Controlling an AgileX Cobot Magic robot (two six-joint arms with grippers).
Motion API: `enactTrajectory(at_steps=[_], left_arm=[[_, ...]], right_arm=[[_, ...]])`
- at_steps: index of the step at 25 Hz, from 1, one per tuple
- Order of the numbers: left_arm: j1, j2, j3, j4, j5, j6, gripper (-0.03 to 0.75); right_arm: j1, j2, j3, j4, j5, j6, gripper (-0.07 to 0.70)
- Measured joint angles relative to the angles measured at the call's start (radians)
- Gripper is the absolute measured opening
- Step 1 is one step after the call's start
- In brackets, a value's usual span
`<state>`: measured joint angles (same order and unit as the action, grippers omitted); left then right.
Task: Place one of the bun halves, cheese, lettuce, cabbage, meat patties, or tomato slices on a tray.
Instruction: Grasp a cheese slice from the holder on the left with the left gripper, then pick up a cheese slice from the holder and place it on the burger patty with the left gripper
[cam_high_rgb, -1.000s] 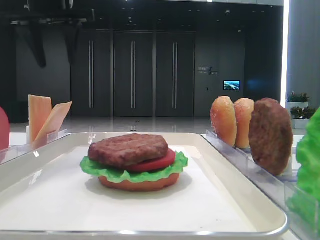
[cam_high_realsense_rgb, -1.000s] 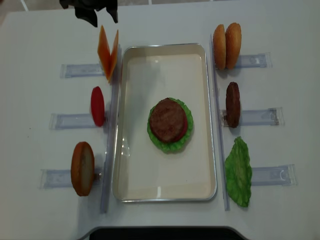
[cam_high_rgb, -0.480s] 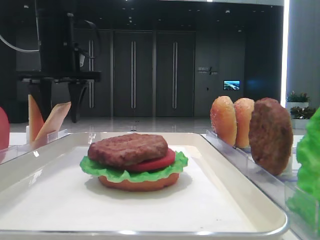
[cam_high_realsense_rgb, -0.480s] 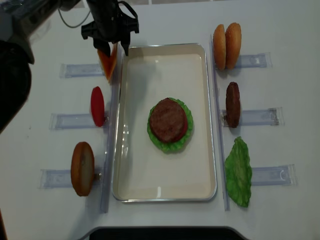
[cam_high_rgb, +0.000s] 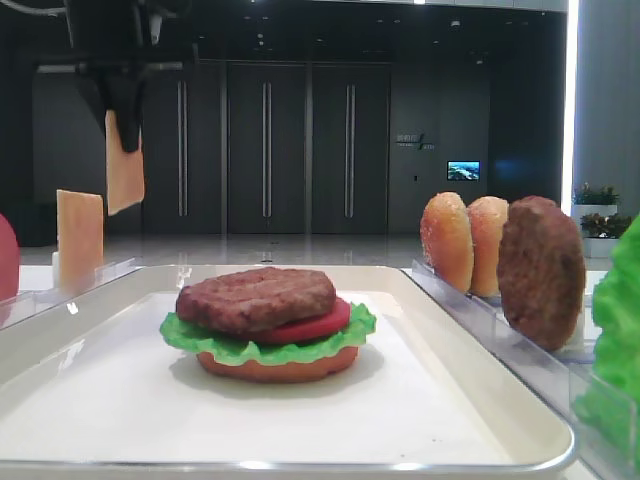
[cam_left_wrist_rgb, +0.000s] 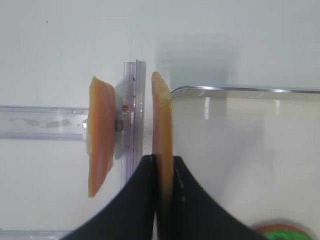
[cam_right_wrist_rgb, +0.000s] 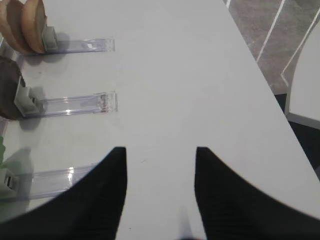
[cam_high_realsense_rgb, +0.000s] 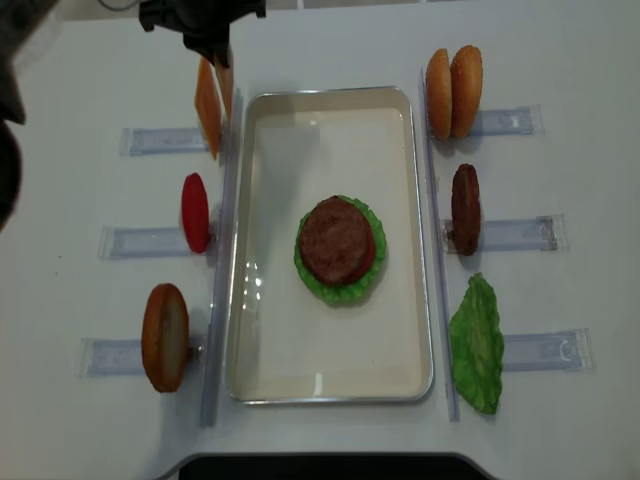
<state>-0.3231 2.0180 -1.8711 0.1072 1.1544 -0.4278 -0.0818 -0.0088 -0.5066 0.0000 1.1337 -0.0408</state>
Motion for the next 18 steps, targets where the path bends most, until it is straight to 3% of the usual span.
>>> enactTrajectory(at_steps=[3, 7, 12, 18], left_arm=[[-0.002, -0.053, 0.004, -0.043, 0.037, 0.001, 0.032], [-0.032, -0.131, 0.15, -0.09, 0.028, -0.001, 0.032], [-0.123, -0.307, 0.48, -0.107, -0.122, -0.098, 0.032], [-0.174, -0.416, 0.716, -0.107, -0.208, -0.165, 0.032]], right_arm=[[0.0, 0.0, 0.0, 0.0, 0.0, 0.0, 0.308], [0.0, 0.0, 0.0, 0.0, 0.0, 0.0, 0.308], [0.0, 0.0, 0.0, 0.0, 0.0, 0.0, 0.307], [0.0, 0.0, 0.0, 0.0, 0.0, 0.0, 0.307]])
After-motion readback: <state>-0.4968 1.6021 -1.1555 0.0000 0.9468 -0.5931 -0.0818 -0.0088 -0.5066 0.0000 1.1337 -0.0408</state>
